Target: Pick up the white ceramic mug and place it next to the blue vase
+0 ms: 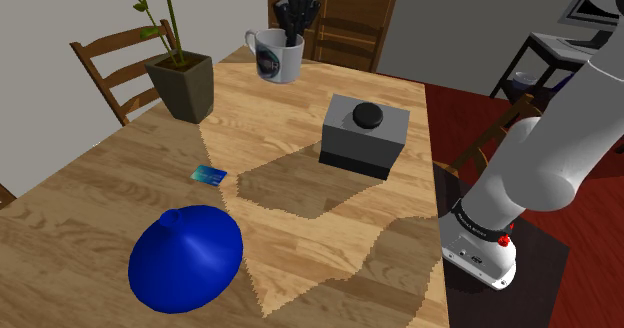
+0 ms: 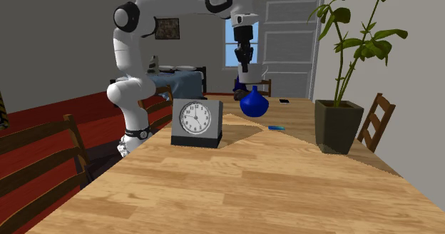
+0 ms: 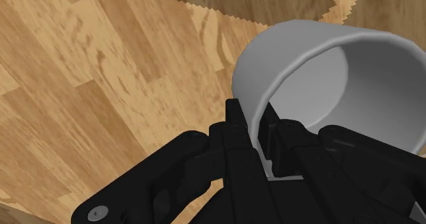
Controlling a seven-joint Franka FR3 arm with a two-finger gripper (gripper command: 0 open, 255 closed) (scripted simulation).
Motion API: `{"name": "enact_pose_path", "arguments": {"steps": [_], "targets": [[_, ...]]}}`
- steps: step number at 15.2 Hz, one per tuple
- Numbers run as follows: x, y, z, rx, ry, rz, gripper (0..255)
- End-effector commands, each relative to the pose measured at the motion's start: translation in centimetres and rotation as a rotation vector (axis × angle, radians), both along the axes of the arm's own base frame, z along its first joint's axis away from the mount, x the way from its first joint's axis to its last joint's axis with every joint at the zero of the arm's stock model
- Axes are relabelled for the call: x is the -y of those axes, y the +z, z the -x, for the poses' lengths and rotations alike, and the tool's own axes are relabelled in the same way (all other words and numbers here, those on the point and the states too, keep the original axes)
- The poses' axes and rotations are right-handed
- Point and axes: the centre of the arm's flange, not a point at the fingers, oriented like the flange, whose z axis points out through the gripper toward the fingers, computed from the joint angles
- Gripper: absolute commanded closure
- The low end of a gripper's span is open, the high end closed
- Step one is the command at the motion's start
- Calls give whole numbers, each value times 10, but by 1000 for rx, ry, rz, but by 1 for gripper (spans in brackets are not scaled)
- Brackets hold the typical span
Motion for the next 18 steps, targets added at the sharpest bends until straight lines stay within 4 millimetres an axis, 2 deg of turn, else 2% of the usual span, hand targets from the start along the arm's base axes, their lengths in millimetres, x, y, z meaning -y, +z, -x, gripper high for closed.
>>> {"name": "enact_pose_path", "arguments": {"steps": [1, 15, 18], "targets": [[-21, -1, 19, 0, -2, 0, 255], [-158, -1, 143, 0, -2, 0, 255], [-162, -11, 147, 0, -2, 0, 255]]}}
